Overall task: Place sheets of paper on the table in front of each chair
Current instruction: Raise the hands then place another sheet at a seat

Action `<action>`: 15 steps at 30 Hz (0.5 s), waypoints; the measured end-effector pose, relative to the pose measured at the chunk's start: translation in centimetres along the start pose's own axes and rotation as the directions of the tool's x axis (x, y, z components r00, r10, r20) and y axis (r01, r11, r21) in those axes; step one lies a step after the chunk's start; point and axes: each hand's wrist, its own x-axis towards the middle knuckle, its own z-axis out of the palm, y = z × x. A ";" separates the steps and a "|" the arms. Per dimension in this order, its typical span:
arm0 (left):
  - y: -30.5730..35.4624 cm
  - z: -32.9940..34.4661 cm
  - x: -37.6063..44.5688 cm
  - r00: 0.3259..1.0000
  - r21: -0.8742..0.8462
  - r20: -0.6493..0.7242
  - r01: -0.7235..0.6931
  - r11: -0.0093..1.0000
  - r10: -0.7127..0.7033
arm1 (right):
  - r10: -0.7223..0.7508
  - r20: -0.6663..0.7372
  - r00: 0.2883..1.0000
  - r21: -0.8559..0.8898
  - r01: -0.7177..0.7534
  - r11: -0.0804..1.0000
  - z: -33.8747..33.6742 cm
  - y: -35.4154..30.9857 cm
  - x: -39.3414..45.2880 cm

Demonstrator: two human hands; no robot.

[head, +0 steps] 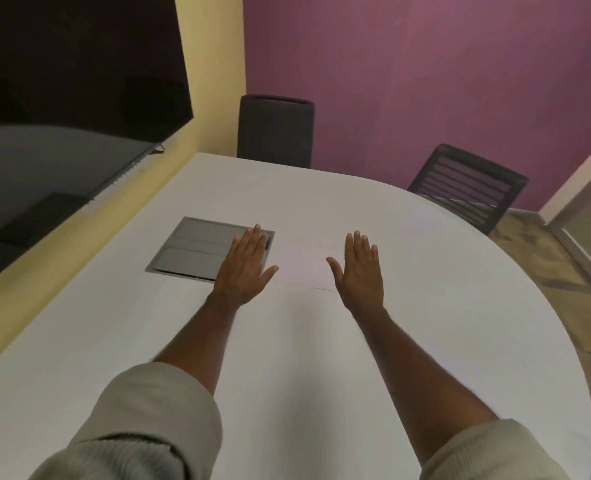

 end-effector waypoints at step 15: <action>1.2 20.9 15.0 0.956 -0.050 0.273 -0.093 0.994 0.103 | 0.155 0.201 0.967 0.017 -0.162 0.987 16.6 13.2 10.1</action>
